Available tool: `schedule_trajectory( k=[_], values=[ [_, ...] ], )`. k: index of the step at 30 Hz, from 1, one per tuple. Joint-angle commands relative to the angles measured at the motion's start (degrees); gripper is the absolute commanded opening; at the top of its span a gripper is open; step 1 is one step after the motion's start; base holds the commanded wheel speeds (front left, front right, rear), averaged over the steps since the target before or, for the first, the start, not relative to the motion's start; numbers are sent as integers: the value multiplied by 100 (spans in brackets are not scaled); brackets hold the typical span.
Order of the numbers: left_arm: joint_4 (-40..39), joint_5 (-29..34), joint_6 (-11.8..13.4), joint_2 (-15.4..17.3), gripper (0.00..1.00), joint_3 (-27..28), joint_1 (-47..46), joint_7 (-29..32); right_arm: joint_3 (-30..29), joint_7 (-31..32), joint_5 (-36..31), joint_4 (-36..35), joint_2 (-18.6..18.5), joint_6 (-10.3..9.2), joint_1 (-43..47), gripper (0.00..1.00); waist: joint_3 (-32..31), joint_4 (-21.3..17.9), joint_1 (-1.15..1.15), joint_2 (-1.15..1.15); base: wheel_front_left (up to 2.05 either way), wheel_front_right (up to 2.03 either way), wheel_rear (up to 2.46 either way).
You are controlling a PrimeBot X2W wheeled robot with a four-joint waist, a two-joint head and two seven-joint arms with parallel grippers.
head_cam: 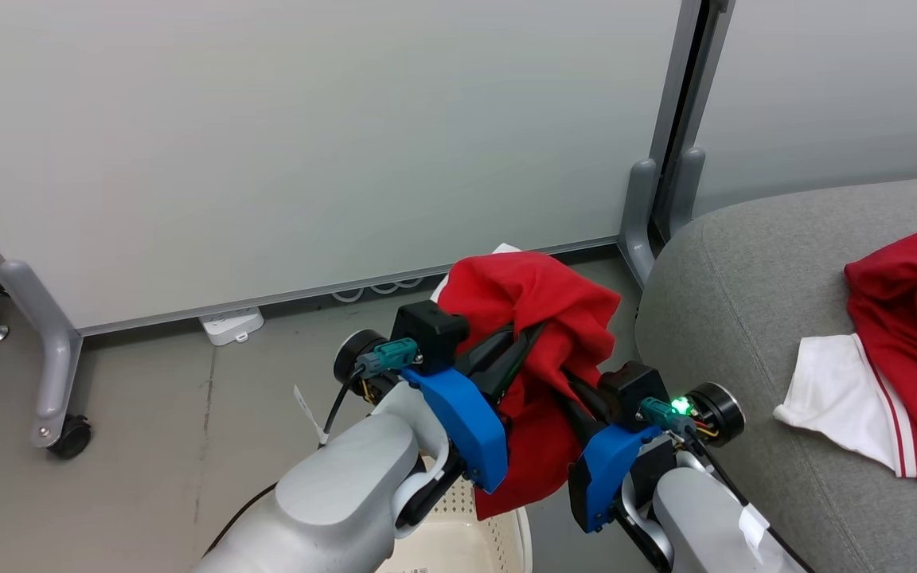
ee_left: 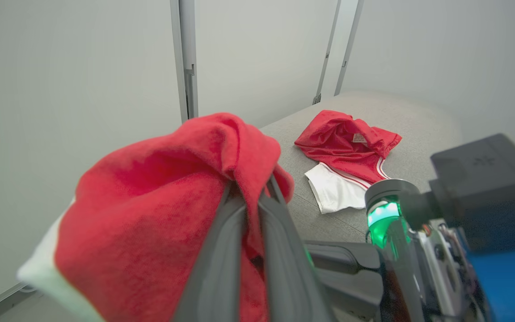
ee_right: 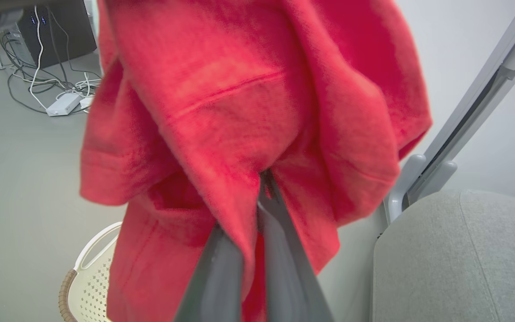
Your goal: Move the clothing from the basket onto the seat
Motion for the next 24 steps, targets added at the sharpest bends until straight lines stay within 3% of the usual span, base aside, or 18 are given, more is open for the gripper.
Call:
schedule_trajectory(
  k=[1, 15, 16, 18, 19, 24],
  values=[
    [-7, 3, 23, 13, 0, 46, -68, -30, 28, -46, 36, 28, -5, -6, -90, 0, 3, -3, 0, 0, 0, 0, 0],
    [1, 73, 12, 13, 0, 115, -34, -30, 110, -102, 193, 97, -5, -6, -116, 0, 31, -8, 0, 0, 0, 0, 0],
    [5, 78, 14, 13, 5, 110, -27, -30, 112, -111, 197, 97, -5, -6, -119, 0, 31, -10, 0, 0, 0, 0, 0],
    [-17, 125, 43, 13, 75, 115, -25, -30, 108, -130, 187, 99, -5, -6, -130, 0, 32, -13, 0, 0, 0, 0, 0],
    [-26, 154, 49, 13, 100, 134, -31, -30, 103, -138, 187, 101, -5, -6, -139, 0, 37, -15, 0, 0, 0, 0, 0],
    [-197, 491, 130, 29, 100, 407, 153, -26, 55, -182, 147, 76, -5, -6, -189, 0, 70, -15, 0, 0, 0, 0, 0]
  ],
)
